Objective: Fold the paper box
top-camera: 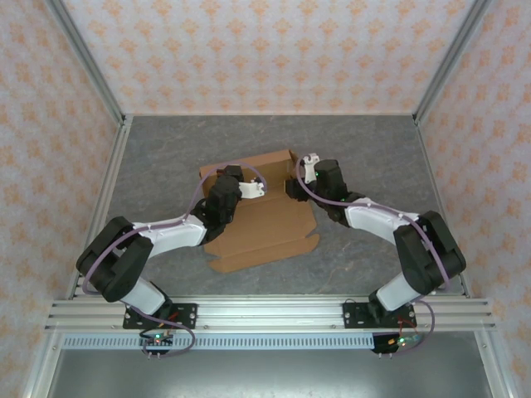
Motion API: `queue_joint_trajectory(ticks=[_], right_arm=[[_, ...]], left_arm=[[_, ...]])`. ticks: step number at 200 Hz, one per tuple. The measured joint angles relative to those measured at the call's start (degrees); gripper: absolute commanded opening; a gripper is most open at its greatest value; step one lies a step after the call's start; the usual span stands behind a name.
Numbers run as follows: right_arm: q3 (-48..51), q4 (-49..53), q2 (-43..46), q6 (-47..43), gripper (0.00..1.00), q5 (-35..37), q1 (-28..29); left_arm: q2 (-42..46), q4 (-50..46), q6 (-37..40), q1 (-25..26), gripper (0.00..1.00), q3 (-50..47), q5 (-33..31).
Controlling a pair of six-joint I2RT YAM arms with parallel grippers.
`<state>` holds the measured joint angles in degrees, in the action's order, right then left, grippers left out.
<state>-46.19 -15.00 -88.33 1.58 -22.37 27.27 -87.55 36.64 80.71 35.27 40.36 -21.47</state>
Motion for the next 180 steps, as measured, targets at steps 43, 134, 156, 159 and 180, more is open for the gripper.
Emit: queue_joint_trajectory(ticks=[43, 134, 156, 159, 180], right_arm=[[0.0, 0.4, -0.3, -3.3, 0.47, -8.3, -3.2], [1.0, 2.8, 3.3, -4.9, 0.49, -14.1, -7.3], [1.8, 4.1, 6.4, -4.9, 0.5, -13.6, -8.2], [1.9, 4.3, 6.8, -4.9, 0.51, -13.5, -8.4], [2.9, 5.1, 10.0, -4.8, 0.54, -12.9, -9.9]], left_arm=[[0.0, 0.0, 0.1, 0.0, 0.0, 0.0, 0.0], [0.0, 0.0, 0.4, 0.0, 0.0, 0.0, 0.0], [0.0, -0.1, 0.4, 0.0, 0.0, 0.0, 0.0], [0.0, -0.1, 0.4, 0.0, 0.0, 0.0, 0.0], [0.0, -0.2, 0.4, 0.0, 0.0, 0.0, 0.0]])
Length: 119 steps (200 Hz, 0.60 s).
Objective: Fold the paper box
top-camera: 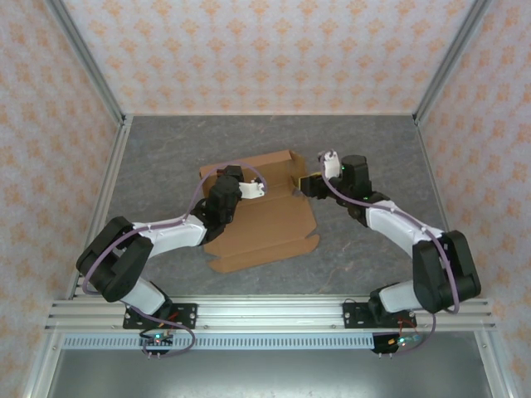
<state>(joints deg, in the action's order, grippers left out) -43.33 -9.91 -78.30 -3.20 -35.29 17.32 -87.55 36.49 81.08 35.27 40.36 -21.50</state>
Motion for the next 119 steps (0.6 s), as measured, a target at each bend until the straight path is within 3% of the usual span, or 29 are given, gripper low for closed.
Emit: queue_joint_trajectory(ticks=[58, 82, 119], right_arm=[[1.9, -0.4, 4.6, 4.3, 0.55, 2.5, -8.6], [-1.0, 0.9, 0.1, 5.3, 0.54, 5.6, -11.8], [-6.8, 2.2, -9.6, 5.3, 0.53, 6.1, -11.5]], left_arm=[[0.0, 0.0, 0.0, 0.0, 0.0, 0.0, 0.0], [0.0, 0.0, 0.0, 0.0, 0.0, 0.0, 0.0], [0.0, 0.0, 0.0, 0.0, 0.0, 0.0, 0.0]])
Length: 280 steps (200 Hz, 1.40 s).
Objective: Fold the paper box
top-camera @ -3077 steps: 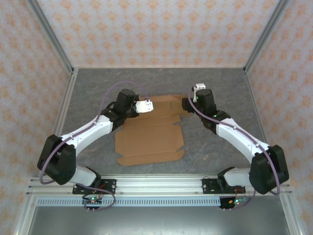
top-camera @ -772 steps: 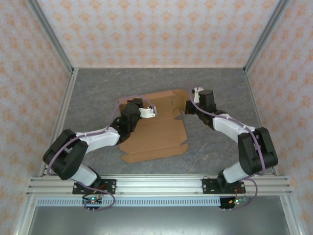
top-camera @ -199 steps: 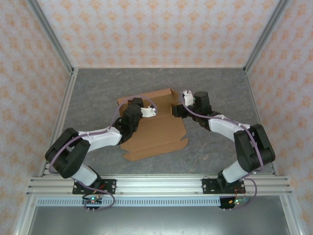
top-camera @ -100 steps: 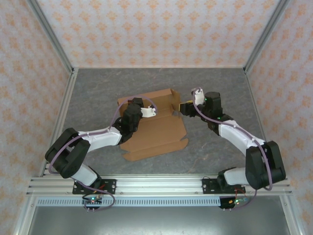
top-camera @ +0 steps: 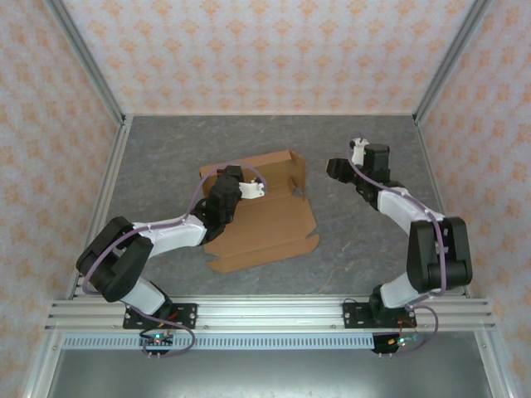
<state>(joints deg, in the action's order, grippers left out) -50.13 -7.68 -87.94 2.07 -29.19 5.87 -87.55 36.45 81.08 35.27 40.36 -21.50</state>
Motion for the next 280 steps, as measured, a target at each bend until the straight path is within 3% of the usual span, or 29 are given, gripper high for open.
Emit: queue_joint_trajectory(ticks=[28, 71, 130, 280], right_arm=[[-4.3, 2.6, -6.1, -0.7, 0.51, -0.3, 2.1], [-12.5, 8.7, -12.9, -4.1, 0.5, -6.3, 3.1], [-14.2, 13.9, -13.1, -9.9, 0.51, -12.0, 3.1], [-14.2, 14.2, -13.1, -18.3, 0.51, -19.5, 6.4]], left_arm=[[0.0, 0.0, 0.0, 0.0, 0.0, 0.0, 0.0], [0.0, 0.0, 0.0, 0.0, 0.0, 0.0, 0.0], [0.0, 0.0, 0.0, 0.0, 0.0, 0.0, 0.0], [0.0, -0.2, 0.0, 0.0, 0.0, 0.0, 0.0]])
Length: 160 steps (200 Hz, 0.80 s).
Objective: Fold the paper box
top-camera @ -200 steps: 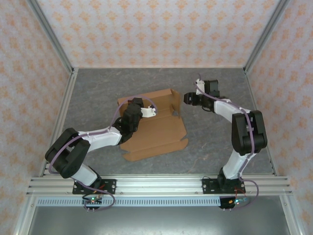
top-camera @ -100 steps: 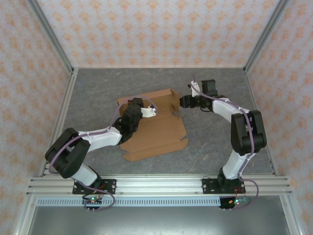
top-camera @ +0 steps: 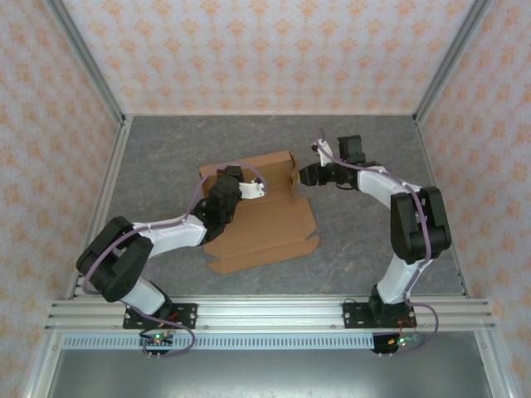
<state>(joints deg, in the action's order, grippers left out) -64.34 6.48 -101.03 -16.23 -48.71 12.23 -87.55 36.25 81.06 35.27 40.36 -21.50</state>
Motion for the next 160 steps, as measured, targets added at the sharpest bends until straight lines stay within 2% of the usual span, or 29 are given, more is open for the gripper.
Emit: queue_joint_trajectory(ticks=[118, 160], right_arm=[[0.2, 0.2, 0.0, -3.4, 0.48, -4.1, 2.1], [2.3, -2.9, 0.0, -3.2, 0.45, -4.3, 3.1]], left_arm=[[0.0, -0.7, 0.0, 0.0, 0.0, 0.0, 0.0], [0.0, -0.9, 0.0, 0.0, 0.0, 0.1, 0.0]])
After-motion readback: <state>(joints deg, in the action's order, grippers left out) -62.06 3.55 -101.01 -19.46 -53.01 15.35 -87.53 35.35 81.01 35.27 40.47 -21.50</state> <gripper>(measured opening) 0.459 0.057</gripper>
